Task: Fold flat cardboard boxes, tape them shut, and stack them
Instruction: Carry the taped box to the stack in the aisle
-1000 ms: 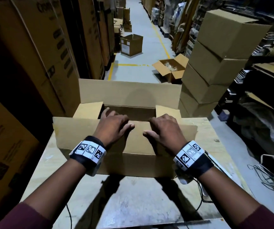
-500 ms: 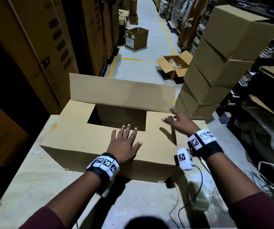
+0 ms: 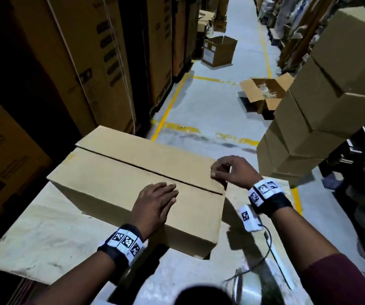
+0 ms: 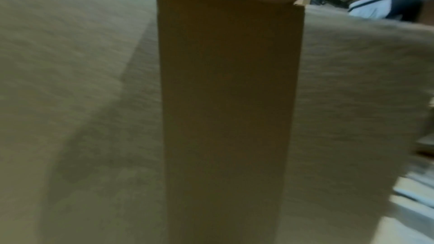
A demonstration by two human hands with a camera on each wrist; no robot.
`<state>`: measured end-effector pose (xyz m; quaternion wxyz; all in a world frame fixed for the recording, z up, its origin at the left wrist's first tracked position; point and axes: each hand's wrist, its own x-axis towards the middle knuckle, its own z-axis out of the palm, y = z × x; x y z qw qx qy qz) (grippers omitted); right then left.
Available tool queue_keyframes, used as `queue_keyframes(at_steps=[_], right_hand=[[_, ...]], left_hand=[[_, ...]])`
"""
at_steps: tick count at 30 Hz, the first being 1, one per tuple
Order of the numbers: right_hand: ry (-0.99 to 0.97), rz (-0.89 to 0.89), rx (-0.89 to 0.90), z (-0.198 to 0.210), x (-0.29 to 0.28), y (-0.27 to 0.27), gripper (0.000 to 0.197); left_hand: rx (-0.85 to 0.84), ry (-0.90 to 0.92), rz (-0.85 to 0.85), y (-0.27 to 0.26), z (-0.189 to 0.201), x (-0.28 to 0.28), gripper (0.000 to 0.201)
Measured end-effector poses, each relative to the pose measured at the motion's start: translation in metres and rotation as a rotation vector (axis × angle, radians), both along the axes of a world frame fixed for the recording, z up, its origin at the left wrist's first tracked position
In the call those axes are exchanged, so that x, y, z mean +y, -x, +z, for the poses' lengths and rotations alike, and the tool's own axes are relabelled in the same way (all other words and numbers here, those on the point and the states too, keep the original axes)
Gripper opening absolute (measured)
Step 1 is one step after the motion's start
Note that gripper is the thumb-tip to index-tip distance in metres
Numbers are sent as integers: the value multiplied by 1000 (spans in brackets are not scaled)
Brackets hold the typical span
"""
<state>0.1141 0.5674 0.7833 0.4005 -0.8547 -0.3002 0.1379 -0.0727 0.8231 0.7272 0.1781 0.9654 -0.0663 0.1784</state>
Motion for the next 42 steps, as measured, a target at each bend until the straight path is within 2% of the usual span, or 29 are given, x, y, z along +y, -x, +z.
queue_keyframes(at_steps=[1,3,7,9,12,16,18,20,22,24,26,28,32,35,38,42], right_hand=[[72,62,-79,-7,0,-3,9],[73,97,-130,-15,0,-12,19],[-64,88,31,-28,1,-22,23],[-137,61,96,-35,-4,-19,22],[-168,-46,84,-43,-17,-10,23],[-109,-208,-127,-51,-33,13,23],[-87,-258,-204,-51,-33,37,20],[-80,-279,-263,-53,-24,71,23],[6,-276,-315,-56,-8,112,33],[125,-217,-275,-64,9,144,58],[167,-135,-225,-74,19,155,85],[118,-166,-227,-82,26,149,97],[-11,-389,-301,-87,44,137,89],[-9,-425,-334,-84,53,141,86],[38,-417,-352,-59,50,136,82],[83,-367,-360,-7,31,122,81]], left_hand=[[10,-2,0,4,0,-10,38],[53,-48,-48,10,3,-38,48],[193,-162,-137,13,12,-97,91],[158,-157,-142,8,9,-106,85],[43,-139,-243,-3,7,-88,67],[64,-264,-400,-24,16,-35,65],[95,-277,-377,-24,14,-2,63],[115,-151,-287,-12,4,29,61],[139,85,-197,5,-8,50,57],[154,234,-143,16,-15,61,56],[153,255,-127,16,-17,66,59],[150,272,-139,10,-16,71,61],[153,294,-115,-2,-19,75,74],[113,295,-127,-5,-17,78,74],[95,308,-156,-9,1,78,72],[78,369,-162,-13,49,63,70]])
